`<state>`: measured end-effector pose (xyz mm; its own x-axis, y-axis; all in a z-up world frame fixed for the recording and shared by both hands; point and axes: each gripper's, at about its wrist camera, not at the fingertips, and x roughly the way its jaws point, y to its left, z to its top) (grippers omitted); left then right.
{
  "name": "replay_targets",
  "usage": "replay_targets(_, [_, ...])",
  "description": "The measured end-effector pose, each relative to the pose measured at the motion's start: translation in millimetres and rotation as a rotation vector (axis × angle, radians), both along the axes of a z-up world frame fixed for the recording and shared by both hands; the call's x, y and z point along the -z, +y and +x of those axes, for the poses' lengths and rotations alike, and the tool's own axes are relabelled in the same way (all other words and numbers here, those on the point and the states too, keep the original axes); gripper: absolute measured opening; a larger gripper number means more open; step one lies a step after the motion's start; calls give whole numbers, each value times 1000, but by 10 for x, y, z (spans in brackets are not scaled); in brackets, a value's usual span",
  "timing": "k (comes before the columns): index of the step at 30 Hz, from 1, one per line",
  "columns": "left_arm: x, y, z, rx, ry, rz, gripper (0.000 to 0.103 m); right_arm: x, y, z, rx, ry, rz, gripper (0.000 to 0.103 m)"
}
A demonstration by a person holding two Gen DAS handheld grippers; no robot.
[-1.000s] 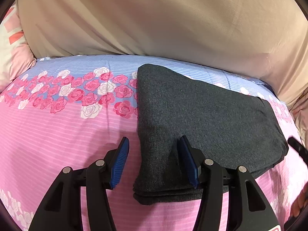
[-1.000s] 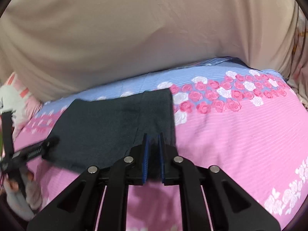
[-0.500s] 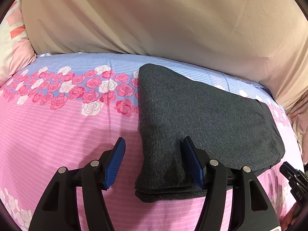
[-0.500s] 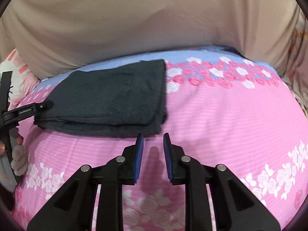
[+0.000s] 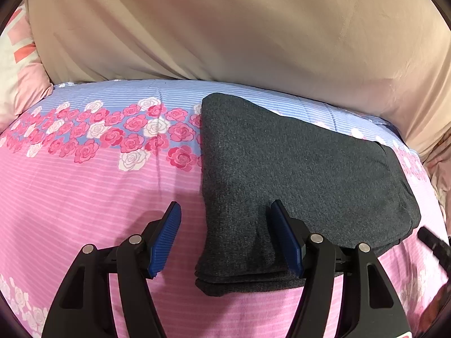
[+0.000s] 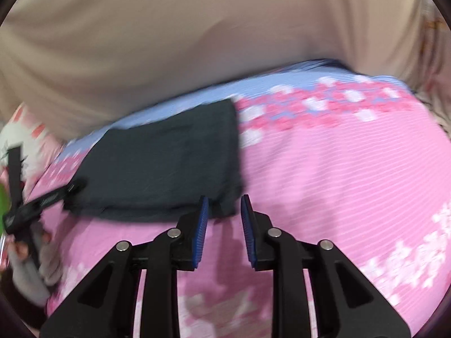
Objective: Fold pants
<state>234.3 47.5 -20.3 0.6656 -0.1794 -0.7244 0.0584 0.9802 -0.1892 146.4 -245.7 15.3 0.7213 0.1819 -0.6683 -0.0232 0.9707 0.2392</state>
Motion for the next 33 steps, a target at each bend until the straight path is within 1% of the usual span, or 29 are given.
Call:
replay_targets(1, [1,0,1,1,1,-1,64,50,97,38,-21,14,-23,23])
replay_targets(3, [2,0,-1,-1,1,0,65,131,167,114,-26,38,-45,24])
replay_targets(4, [4,0,0,-1,1,1,65,168,182,185,-25,60,-39,26])
replay_targets(5, [4,0,0,0,0,2,65,162,165,200,-22,54,-18,26])
replay_targets(6, [6,1,0,1,0,4,65,96,122,206,-1,16,2,23])
replay_targets(7, [6,-2,-2,2,-1,5,65,51,107,204,6,-7,1,23])
replay_targets(8, [5,-4,-3,2,0,5,66,-57,83,197,11,-45,13,23])
replay_targets(10, [2,-6,1,4,0,6,67,-128,73,211,41,-62,-2,24])
replay_targets(12, [1,-1,7,3,2,3,68,-35,29,301,82,-19,-52,24])
replay_targets(13, [2,4,14,4,3,1,68,53,-4,325,120,11,-89,26])
replay_targets(15, [1,12,18,2,5,-2,68,83,-64,269,134,14,-77,26])
replay_targets(17, [-16,20,-2,-3,-6,-1,68,-32,-133,104,166,-36,-38,26])
replay_targets(19, [-48,37,-45,-13,-29,0,68,-112,-142,-21,168,-83,-21,26])
replay_targets(21, [-75,57,-148,-27,-52,8,68,-122,-133,-83,170,-92,-22,27])
replay_targets(23, [-92,50,-255,-37,-68,27,68,-98,-138,-116,157,-87,-9,33])
replay_targets(24, [-104,48,-314,-45,-80,38,69,-87,-131,-114,154,-87,-7,38])
replay_targets(25, [-119,44,-401,-57,-95,49,72,-72,-87,-137,143,-86,-18,41])
replay_targets(27, [-142,58,-530,-80,-117,59,84,-67,43,-170,126,-90,-70,48])
replay_targets(28, [-157,71,-605,-92,-130,58,86,-72,155,-255,129,-104,-117,56])
replay_targets(29, [-165,73,-693,-102,-141,54,87,-74,228,-307,127,-114,-150,61])
replay_targets(30, [-165,70,-757,-105,-141,50,87,-83,289,-355,120,-123,-176,69])
replay_targets(31, [-158,63,-812,-103,-135,47,87,-100,348,-420,113,-138,-196,75])
replay_targets(32, [-149,50,-867,-98,-124,43,87,-115,389,-490,111,-155,-211,79])
replay_targets(33, [-141,39,-907,-95,-119,42,87,-123,398,-522,111,-163,-220,89])
